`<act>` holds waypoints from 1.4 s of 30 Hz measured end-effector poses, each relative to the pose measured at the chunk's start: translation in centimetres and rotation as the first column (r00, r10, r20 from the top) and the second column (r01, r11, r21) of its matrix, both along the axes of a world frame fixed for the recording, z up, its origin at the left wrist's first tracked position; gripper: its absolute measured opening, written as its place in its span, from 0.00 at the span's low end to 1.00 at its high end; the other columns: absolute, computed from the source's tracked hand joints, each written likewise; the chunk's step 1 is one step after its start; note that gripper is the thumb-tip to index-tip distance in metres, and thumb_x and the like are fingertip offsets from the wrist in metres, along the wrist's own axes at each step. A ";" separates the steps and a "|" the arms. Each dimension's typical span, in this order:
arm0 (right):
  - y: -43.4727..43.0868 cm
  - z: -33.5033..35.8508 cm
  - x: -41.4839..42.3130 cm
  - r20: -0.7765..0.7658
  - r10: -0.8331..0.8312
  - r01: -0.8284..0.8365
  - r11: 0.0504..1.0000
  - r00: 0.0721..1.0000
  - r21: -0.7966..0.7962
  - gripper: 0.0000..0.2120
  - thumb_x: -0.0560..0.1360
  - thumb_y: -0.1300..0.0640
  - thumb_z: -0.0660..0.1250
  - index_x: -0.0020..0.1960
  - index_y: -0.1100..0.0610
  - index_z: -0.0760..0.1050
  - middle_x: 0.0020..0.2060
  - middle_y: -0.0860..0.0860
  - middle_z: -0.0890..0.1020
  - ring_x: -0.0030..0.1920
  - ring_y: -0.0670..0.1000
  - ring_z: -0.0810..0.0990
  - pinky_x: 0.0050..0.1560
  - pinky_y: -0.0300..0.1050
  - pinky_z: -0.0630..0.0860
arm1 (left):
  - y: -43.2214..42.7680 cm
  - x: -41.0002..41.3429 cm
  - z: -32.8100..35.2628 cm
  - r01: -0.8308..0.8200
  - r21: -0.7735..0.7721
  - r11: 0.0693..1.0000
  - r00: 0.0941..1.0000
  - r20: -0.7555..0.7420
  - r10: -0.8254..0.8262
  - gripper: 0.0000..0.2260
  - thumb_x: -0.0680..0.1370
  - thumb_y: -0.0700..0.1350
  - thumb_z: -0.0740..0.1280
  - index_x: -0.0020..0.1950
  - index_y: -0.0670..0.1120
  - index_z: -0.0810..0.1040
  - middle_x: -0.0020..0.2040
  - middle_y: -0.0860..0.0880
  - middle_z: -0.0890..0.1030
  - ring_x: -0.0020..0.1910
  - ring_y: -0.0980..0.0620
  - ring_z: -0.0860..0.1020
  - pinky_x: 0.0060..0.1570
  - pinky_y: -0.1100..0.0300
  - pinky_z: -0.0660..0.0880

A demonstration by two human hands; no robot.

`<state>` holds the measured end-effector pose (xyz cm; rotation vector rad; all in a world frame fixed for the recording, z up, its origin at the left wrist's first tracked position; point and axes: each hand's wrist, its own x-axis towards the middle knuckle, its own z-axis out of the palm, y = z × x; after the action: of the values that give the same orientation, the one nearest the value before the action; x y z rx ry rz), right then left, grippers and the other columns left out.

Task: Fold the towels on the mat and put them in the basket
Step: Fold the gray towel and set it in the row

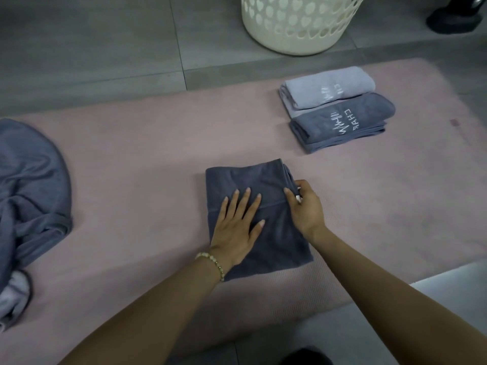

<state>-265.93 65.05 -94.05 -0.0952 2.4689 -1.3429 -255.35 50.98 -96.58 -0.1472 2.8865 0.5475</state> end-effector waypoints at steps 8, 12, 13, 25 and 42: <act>0.9 -0.4 0.3 0.020 -0.088 0.083 0.982 0.996 0.167 0.11 0.75 0.51 0.67 0.50 0.56 0.70 0.42 0.50 0.79 0.43 0.52 0.78 0.46 0.48 0.76 | -3.0 -5.7 1.6 -0.102 0.114 0.988 0.986 -0.123 0.116 0.29 0.79 0.61 0.52 0.75 0.46 0.59 0.74 0.45 0.62 0.72 0.44 0.60 0.72 0.53 0.53; 1.8 -0.2 -0.1 0.134 -0.116 0.088 0.977 0.984 0.196 0.19 0.71 0.49 0.72 0.54 0.59 0.72 0.44 0.50 0.78 0.45 0.51 0.77 0.48 0.43 0.74 | -4.8 -10.2 2.6 -0.015 0.019 1.000 0.983 0.182 0.012 0.28 0.78 0.60 0.60 0.71 0.43 0.63 0.67 0.42 0.68 0.64 0.42 0.67 0.64 0.53 0.63; 1.7 0.0 -0.4 0.184 -0.118 0.081 0.977 0.976 0.198 0.20 0.71 0.48 0.73 0.55 0.59 0.72 0.45 0.50 0.77 0.46 0.51 0.77 0.49 0.44 0.75 | -5.2 -11.1 2.8 -0.011 0.040 0.999 0.968 0.251 0.001 0.29 0.77 0.60 0.62 0.70 0.42 0.64 0.65 0.42 0.70 0.63 0.42 0.69 0.62 0.53 0.67; 2.2 3.2 -1.2 0.516 0.390 -0.192 0.898 0.763 -0.395 0.20 0.73 0.50 0.70 0.63 0.54 0.75 0.56 0.51 0.82 0.57 0.52 0.81 0.59 0.46 0.77 | -5.2 -11.8 13.2 -0.041 0.394 0.918 0.660 0.701 -0.271 0.18 0.70 0.54 0.74 0.56 0.47 0.80 0.51 0.50 0.84 0.48 0.52 0.82 0.52 0.58 0.79; -2.9 6.7 1.0 0.649 0.352 -0.015 0.885 0.675 -0.464 0.22 0.71 0.44 0.66 0.61 0.53 0.75 0.54 0.49 0.83 0.56 0.48 0.81 0.54 0.42 0.77 | -13.9 1.1 16.9 -0.540 0.809 0.231 0.816 0.436 0.378 0.17 0.73 0.61 0.60 0.56 0.54 0.77 0.47 0.55 0.84 0.43 0.59 0.83 0.36 0.72 0.76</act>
<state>-264.96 62.18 -87.39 0.0703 1.4377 -1.4404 -254.26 37.07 -79.67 -0.8314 1.8659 2.0517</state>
